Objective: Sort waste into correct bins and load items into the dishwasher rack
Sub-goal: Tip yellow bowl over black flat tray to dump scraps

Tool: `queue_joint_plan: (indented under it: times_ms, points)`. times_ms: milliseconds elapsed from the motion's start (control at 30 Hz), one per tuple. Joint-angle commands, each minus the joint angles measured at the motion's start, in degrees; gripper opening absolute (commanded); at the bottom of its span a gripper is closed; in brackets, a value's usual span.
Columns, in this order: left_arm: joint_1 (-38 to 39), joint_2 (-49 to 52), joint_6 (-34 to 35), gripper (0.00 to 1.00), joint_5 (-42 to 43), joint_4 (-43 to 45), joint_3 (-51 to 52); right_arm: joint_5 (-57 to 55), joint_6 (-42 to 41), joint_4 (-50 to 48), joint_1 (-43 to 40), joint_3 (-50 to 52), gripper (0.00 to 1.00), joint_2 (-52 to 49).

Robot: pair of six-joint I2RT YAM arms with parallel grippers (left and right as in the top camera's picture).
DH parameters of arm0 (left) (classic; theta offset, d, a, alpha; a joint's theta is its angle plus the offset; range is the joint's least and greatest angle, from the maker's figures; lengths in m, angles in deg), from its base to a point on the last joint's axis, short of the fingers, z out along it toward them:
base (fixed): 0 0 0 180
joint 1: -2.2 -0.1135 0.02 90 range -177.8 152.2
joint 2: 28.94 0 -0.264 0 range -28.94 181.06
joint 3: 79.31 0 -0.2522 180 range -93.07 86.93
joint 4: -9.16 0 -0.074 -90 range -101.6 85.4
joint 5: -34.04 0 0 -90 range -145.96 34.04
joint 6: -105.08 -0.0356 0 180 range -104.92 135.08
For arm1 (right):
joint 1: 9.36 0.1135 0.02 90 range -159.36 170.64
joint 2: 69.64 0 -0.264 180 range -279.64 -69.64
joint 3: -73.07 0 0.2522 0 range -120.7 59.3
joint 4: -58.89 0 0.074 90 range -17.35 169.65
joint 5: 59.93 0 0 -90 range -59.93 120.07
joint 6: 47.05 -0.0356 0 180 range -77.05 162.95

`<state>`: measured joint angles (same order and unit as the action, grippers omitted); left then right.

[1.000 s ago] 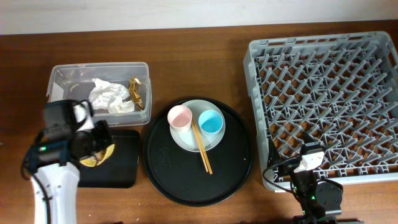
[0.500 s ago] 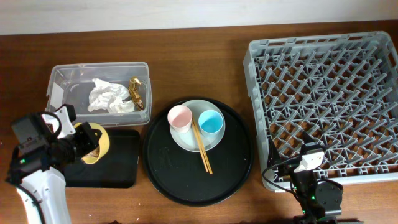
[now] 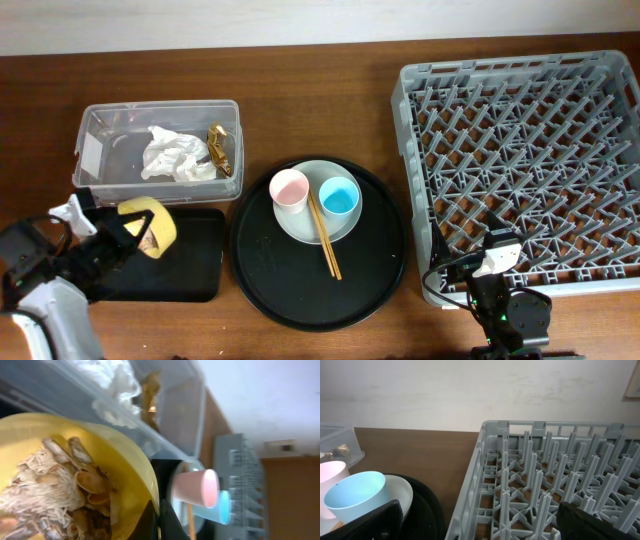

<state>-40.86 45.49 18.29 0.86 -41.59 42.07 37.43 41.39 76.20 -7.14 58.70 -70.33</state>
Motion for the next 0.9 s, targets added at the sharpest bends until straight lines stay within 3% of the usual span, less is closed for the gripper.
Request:
queue_joint_plan:
  times_ms: [0, 400, 867]
  points:
    - [-1.92, 4.70, -6.14, 0.00, 14.56, 0.35, 0.28, -0.46, -0.63, 0.33, -0.37, 0.28, 0.99, 0.48]
    - [-8.41, 14.56, -9.33, 0.00, 33.16, 0.28, 0.33, -0.46, -0.63, 0.33, -0.37, 0.28, 0.99, 0.48]
    - [-11.85, 14.56, -10.12, 0.00, 33.40, -2.12, 2.45, -0.46, -0.63, 0.33, -0.37, 0.28, 0.99, 0.48]
